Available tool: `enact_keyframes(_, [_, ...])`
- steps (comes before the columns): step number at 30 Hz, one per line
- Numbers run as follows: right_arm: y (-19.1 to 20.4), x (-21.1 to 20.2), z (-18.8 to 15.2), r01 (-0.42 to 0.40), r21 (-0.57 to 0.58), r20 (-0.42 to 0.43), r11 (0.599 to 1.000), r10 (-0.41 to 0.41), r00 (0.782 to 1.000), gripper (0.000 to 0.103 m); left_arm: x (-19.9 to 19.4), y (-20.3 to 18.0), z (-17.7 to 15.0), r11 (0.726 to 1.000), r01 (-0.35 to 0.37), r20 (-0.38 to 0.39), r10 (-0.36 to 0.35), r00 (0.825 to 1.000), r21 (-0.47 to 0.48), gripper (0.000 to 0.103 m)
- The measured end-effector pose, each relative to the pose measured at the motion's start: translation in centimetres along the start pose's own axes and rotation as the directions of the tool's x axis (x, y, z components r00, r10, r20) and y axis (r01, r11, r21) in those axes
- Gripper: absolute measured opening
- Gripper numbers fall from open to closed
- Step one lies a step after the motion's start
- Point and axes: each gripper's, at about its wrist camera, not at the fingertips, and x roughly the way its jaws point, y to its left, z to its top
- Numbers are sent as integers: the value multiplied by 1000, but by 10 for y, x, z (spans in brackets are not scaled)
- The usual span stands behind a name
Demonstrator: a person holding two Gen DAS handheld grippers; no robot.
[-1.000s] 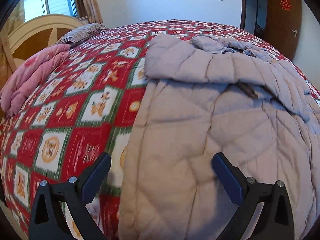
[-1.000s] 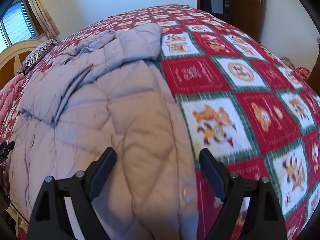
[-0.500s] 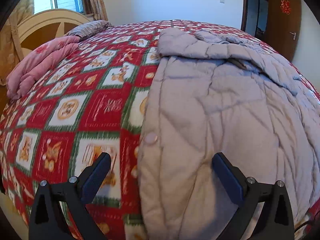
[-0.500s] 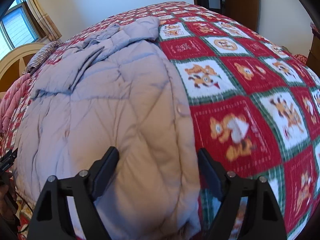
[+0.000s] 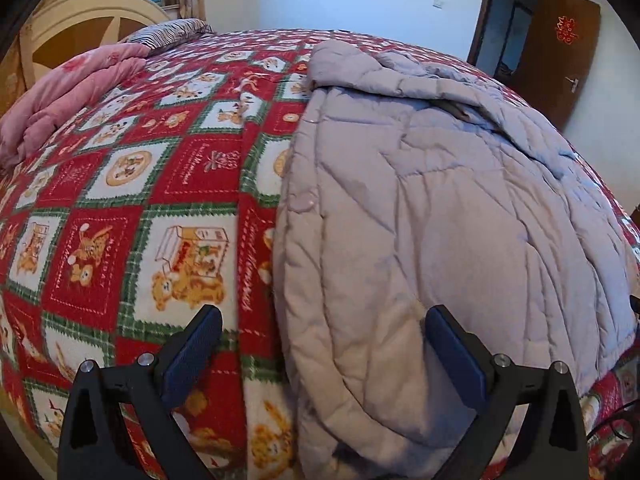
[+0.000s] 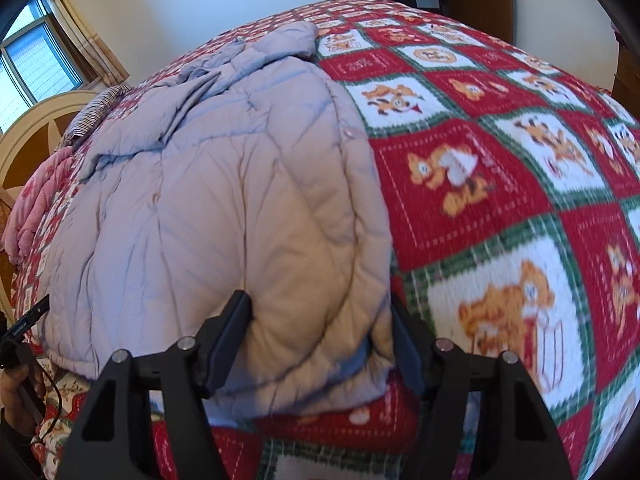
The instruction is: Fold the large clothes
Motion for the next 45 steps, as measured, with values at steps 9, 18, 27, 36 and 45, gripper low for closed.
enact_keyframes(9, [0,-7,-10,-35,21,15,999,34,999,49,-9,-19,-7,998,29,7,-30,1000,57,76])
enact_keyframes(18, [16,-17,-12,-51,-27,70,998,53,996,14,-23,-9,-2,997,51,53,-54,997,61,14])
enact_keyframes(27, [9,-16,-15,-31,11,90,999,29,996,43,-17,-11,-3,998,28,48,-30,998,54,22])
enact_keyframes(36, [1,-9,-19,-41,39,67,998,38,997,55,-9,7,-7,996,74,11,-74,997,-47,62])
enact_keyframes(45, [9,-20,-21,-98,-7,95,995,98,991,12,-30,-11,-4,994,100,50,-102,994,35,11])
